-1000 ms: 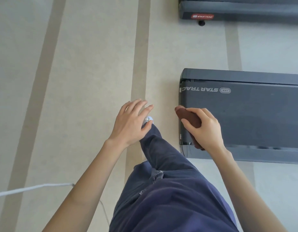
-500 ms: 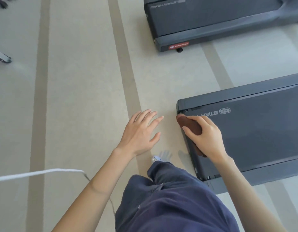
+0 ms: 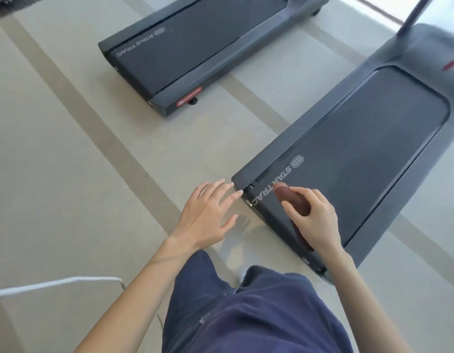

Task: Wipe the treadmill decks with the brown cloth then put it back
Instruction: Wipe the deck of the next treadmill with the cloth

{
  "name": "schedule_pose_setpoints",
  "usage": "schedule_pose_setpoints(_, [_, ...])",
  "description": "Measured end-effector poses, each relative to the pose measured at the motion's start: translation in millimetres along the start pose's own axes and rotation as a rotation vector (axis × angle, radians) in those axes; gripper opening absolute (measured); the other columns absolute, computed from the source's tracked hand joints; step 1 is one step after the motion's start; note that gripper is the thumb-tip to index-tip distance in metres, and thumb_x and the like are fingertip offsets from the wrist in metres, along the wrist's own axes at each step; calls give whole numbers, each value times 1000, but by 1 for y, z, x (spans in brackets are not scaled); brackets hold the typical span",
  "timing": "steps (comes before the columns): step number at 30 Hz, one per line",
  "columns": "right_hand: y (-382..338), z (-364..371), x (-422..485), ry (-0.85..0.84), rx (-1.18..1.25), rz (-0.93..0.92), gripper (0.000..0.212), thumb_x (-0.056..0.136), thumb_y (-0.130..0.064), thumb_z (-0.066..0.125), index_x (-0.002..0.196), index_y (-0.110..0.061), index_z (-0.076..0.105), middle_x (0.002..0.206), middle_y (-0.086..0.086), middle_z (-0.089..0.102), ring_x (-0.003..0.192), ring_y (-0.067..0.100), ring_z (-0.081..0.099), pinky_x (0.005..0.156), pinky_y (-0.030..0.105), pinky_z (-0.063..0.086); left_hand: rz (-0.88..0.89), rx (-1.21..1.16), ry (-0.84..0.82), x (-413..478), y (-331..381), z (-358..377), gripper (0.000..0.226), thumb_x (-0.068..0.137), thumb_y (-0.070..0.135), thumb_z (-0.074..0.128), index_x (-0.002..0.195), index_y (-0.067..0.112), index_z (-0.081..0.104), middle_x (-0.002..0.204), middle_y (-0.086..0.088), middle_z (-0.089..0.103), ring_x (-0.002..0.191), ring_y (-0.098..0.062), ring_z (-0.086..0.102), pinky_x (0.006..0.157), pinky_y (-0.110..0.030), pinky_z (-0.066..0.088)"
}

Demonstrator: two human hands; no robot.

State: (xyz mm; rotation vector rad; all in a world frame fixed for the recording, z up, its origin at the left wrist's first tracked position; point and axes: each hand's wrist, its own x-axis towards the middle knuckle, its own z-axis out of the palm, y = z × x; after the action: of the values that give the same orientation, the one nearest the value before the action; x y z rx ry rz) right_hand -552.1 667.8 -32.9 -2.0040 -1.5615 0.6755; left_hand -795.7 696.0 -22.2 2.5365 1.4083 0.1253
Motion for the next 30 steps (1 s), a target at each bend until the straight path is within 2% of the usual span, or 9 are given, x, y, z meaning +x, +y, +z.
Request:
schedule_pose_setpoints(6, [-89,53,29,64,62,95,28,81,-33,68,109,-30,64,97,-7,60,89,10,54,77,25,40,137,20,-40,28,-106,-44,51,87,42,36,129,21,55,131,-4,56,126,-24,48,106,-38,31])
schedule_pose_setpoints(8, [-110,68,37,65,120,120,27,81,-32,68,108,-32,64,98,-8,61,89,9,56,79,25,42,185,35,-57,42,-133,-51,51,86,42,38,130,21,55,131,-4,56,125,-24,48,106,-39,32])
schedule_pose_setpoints(11, [-123,88,39,57,201,175,24,81,-31,69,105,-32,65,99,-12,63,92,3,57,83,22,43,276,68,-112,65,-160,-53,48,85,39,51,129,20,56,131,-6,57,125,-25,50,104,-42,36])
schedule_pose_setpoints(13, [-124,94,39,74,211,237,24,81,-30,69,105,-32,66,99,-12,64,93,2,57,83,22,43,332,53,-126,80,-167,-54,47,85,38,54,128,19,57,131,-7,57,124,-25,50,105,-43,36])
schedule_pose_setpoints(16, [-120,97,48,142,193,330,24,81,-31,69,105,-31,66,97,-11,63,91,5,58,80,23,45,428,52,-127,109,-174,-54,49,84,40,43,124,18,60,126,-6,61,119,-25,54,101,-42,41])
schedule_pose_setpoints(21, [-105,94,87,255,179,419,24,81,-33,68,105,-31,64,97,-11,62,90,7,58,79,24,45,571,51,-144,180,-182,-48,47,83,36,60,126,17,58,130,-8,57,123,-26,51,103,-42,39])
schedule_pose_setpoints(26, [-90,92,151,362,182,482,24,81,-31,69,104,-31,64,93,-13,60,87,8,57,74,20,41,675,83,-177,265,-186,-55,48,83,37,54,127,18,58,132,-7,56,124,-26,50,103,-42,39])
schedule_pose_setpoints(30, [-84,80,199,478,181,555,25,82,-32,69,107,-30,63,92,-11,58,83,7,55,72,19,39,769,109,-227,340,-182,-63,49,86,36,54,131,18,54,136,-8,52,128,-26,45,108,-42,33])
